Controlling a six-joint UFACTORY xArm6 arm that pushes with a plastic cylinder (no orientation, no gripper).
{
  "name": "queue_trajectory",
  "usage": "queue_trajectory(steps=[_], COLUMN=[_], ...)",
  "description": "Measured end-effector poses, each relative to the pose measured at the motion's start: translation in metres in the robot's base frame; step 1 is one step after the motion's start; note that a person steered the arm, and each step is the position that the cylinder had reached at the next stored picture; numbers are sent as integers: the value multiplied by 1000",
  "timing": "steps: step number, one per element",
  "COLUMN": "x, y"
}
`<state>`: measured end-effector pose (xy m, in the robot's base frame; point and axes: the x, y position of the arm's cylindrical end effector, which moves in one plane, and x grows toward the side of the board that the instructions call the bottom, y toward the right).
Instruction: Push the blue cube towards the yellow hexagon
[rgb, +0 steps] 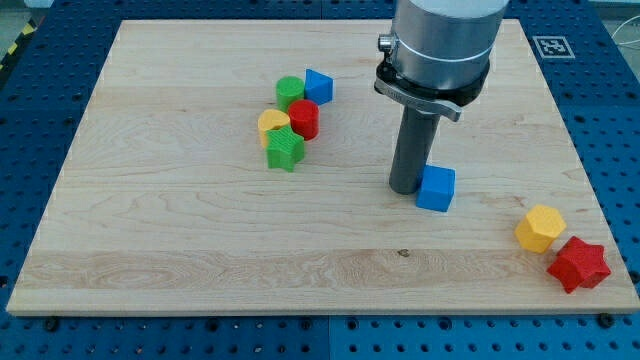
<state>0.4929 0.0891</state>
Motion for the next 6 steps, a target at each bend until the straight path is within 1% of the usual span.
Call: queue_trajectory(steps=[2,3,4,5,6], x=[35,31,15,-6,-9], y=[16,4,-15,-21,6])
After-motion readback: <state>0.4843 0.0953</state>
